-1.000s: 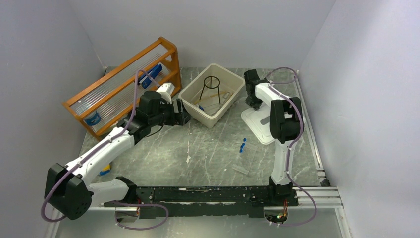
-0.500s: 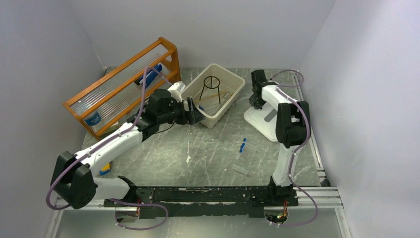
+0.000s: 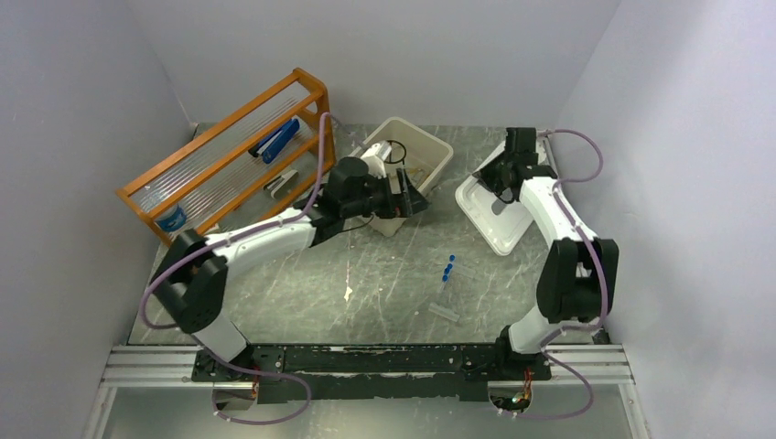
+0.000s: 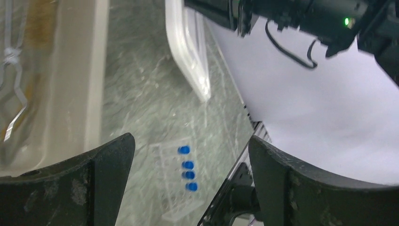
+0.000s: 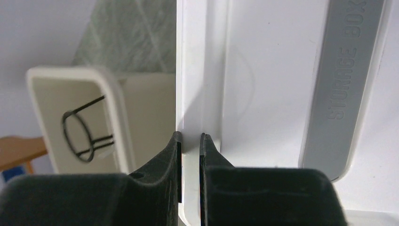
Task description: Organize the chemistry lab equipment
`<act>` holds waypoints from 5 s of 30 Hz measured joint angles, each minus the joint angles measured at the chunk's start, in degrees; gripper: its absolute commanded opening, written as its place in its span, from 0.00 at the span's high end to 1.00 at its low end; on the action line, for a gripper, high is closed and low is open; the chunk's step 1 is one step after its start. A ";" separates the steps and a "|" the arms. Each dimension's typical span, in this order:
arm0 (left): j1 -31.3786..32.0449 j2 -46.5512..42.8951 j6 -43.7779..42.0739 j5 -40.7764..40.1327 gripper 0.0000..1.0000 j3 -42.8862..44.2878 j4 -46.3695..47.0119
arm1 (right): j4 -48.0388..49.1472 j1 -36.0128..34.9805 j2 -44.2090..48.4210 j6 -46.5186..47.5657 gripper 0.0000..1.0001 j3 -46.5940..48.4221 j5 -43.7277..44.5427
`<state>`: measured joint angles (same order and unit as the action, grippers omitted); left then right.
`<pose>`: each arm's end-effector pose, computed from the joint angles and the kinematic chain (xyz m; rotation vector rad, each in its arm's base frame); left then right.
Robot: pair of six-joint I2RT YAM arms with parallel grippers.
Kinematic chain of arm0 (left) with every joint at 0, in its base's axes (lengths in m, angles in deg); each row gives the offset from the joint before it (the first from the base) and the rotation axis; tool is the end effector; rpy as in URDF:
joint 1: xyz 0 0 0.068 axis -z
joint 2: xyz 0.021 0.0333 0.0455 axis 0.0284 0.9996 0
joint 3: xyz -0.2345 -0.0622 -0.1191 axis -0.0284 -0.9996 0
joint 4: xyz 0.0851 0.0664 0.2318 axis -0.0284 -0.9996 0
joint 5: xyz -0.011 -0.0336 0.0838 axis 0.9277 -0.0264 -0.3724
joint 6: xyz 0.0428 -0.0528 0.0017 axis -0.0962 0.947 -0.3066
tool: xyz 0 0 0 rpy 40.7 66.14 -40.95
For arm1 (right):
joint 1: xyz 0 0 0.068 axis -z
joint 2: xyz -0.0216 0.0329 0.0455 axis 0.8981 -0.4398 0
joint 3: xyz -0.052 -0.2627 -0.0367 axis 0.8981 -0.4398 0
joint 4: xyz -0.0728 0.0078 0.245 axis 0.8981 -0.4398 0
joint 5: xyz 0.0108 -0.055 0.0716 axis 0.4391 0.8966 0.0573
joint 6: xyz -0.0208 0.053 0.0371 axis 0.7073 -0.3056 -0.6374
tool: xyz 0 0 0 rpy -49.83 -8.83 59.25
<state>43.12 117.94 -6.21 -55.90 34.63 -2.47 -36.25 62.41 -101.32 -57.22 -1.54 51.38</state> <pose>0.2633 -0.2807 0.2808 0.1991 2.0805 -1.2624 0.3688 0.0086 0.2521 0.9975 2.1926 0.4046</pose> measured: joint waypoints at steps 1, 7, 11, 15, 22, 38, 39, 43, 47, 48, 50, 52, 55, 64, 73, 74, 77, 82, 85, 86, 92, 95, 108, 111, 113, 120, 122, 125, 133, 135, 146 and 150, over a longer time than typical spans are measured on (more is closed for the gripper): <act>0.57 1.88 0.76 -0.04 0.07 1.38 1.51 | 0.37 -0.04 1.66 -0.28 1.00 -1.07 -1.11; 4.15 10.10 1.70 -3.48 0.08 9.49 5.92 | 0.83 -0.07 11.19 -1.90 1.00 -5.25 -4.81; 5.66 15.91 1.73 -4.72 0.10 14.40 9.29 | 0.98 -0.04 15.17 -2.36 1.00 -5.99 -6.29; 6.84 20.94 1.75 -4.72 0.19 17.22 11.69 | 1.18 0.02 15.87 -2.38 1.00 -5.99 -7.96; 8.33 25.00 3.23 -4.68 0.55 18.99 14.32 | 0.79 0.04 16.65 -2.54 1.00 -5.92 -10.67; 6.47 19.71 3.30 -2.25 0.95 17.31 15.58 | 1.29 0.50 23.37 -0.85 0.39 -5.70 -16.79; 5.55 18.05 3.56 -1.51 0.95 17.22 14.40 | 1.51 0.57 24.65 -0.04 0.39 -5.46 -17.42; 0.70 10.38 4.17 0.79 0.95 17.22 10.27 | 3.39 0.57 28.35 1.95 0.38 -4.04 -20.37; -5.62 3.41 4.90 3.41 0.95 17.22 8.11 | 3.78 0.57 30.16 4.22 0.38 -1.99 -20.50; -7.37 2.19 5.14 4.02 0.95 17.22 7.50 | 3.67 0.57 30.32 4.90 0.38 -1.57 -19.91; -10.62 0.55 5.55 5.55 0.95 17.22 6.08 | 3.41 0.59 30.40 6.14 0.38 -1.42 -18.56; -13.33 -0.04 5.79 6.84 0.95 17.22 4.22 | 2.86 0.57 30.12 7.02 0.38 -1.44 -17.16; -16.24 -0.07 6.56 8.59 0.95 16.35 1.60 | 2.23 0.55 28.83 8.26 0.38 -1.62 -14.88; -19.30 -0.61 12.52 12.90 0.95 4.57 1.60 | 0.90 -9.09 20.11 9.75 0.42 -3.52 -5.62; -20.74 -3.87 17.35 12.59 0.93 -3.89 6.49 | 1.79 -17.64 11.56 9.86 0.46 -3.72 3.43; -21.00 -4.17 17.66 12.59 0.88 -4.55 6.84 | 1.79 -17.90 10.86 9.92 0.46 -3.72 4.09; -21.84 -4.52 18.16 12.57 0.69 -6.40 7.43 | 1.75 -18.45 9.07 10.08 0.44 -3.72 6.01; -22.99 -5.03 17.22 9.60 0.46 -6.75 4.22 | 2.60 -18.58 6.34 10.34 0.41 -3.69 6.27; -23.52 -6.40 15.47 5.75 0.42 -6.56 0.02 | 3.78 -18.58 4.26 10.19 0.42 -3.45 5.40; -23.56 -6.82 14.67 4.46 0.41 -6.21 -1.44 | 4.20 -18.51 4.04 10.19 0.42 -3.08 5.14; -23.56 -8.63 9.90 -2.25 0.35 -3.69 -8.57 | 7.26 -18.58 3.19 8.22 0.49 -3.10 2.05; -23.56 -9.77 7.76 -5.62 0.32 -3.19 -11.54 | 8.79 -18.56 3.69 6.40 0.51 -4.26 1.29; -23.56 -10.45 -0.85 -11.45 0.18 -1.16 -18.38 | 9.60 -18.69 5.90 3.54 0.47 -6.14 -0.24; -23.56 -9.86 -1.49 -10.93 0.18 -1.18 -18.36 | 9.31 -18.82 6.01 3.63 0.45 -6.14 -0.48; -23.56 -9.49 -1.84 -10.67 0.21 -1.18 -18.34 | 9.05 -18.84 6.36 3.74 0.44 -6.14 -0.48; -23.56 -8.33 -3.15 -10.47 0.29 -1.27 -17.81 | 8.55 -18.84 10.40 4.22 0.53 -7.19 0.94; -23.56 -8.07 -3.58 -10.49 0.27 -1.29 -17.70 | 9.07 -18.84 11.58 4.44 0.54 -8.85 0.94; -23.56 -7.39 -4.26 -10.47 0.25 -1.29 -17.16 | 9.42 -18.84 11.02 4.63 0.52 -9.75 0.83; -23.54 -4.02 -5.51 -10.43 0.25 -1.29 -16.79 | 10.73 -18.84 8.00 4.76 0.50 -10.49 -0.44; -23.54 -3.50 -5.70 -10.43 0.26 -1.29 -16.76 | 11.43 -18.84 7.39 4.61 0.50 -10.43 -1.11; -23.54 -2.34 -6.32 -10.47 0.32 -1.27 -16.39 | 12.76 -18.88 6.23 2.38 0.64 -9.01 -5.44; -23.54 -1.73 -6.27 -10.54 0.33 -1.27 -15.85 | 12.90 -18.88 6.12 2.21 0.66 -8.83 -6.12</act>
<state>19.58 116.21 -12.48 -66.43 33.36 -18.32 -23.35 43.53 -95.20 -55.01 -10.37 45.26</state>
